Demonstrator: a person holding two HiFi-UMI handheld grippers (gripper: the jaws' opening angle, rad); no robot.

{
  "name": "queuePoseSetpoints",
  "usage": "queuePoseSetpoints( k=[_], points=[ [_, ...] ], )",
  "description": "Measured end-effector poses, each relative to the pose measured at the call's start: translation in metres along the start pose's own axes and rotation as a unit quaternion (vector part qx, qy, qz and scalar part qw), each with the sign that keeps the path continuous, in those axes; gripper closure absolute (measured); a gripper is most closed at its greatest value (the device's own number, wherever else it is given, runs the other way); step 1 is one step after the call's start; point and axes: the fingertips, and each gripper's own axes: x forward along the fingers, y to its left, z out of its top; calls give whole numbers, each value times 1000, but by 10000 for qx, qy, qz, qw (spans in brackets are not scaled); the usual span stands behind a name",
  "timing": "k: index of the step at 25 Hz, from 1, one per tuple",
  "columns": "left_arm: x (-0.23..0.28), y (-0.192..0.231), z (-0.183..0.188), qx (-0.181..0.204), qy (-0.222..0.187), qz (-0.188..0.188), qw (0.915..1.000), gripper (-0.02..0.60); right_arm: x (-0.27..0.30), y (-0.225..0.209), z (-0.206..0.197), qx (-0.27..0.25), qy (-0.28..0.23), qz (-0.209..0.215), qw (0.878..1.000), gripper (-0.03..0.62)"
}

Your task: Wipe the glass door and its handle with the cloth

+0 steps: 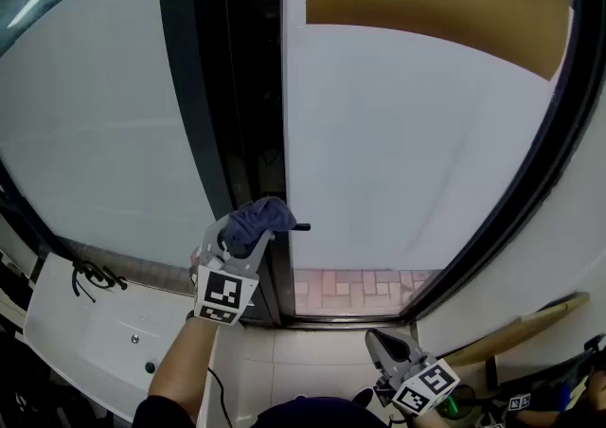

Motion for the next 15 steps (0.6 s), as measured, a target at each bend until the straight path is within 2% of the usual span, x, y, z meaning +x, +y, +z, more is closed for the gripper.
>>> queuePoseSetpoints(
  k=[3, 10, 15],
  points=[
    [28, 22, -11, 272, 312, 326, 9986, 400, -6, -8, -3, 29, 44, -58, 10000, 591],
    [88, 30, -20, 1172, 528, 717, 9891, 402, -12, -35, -2, 289, 119, -130, 9994, 591],
    [118, 23, -45, 1307, 844, 852, 9841, 403, -15, -52, 3, 343, 136, -118, 9992, 591]
  ],
)
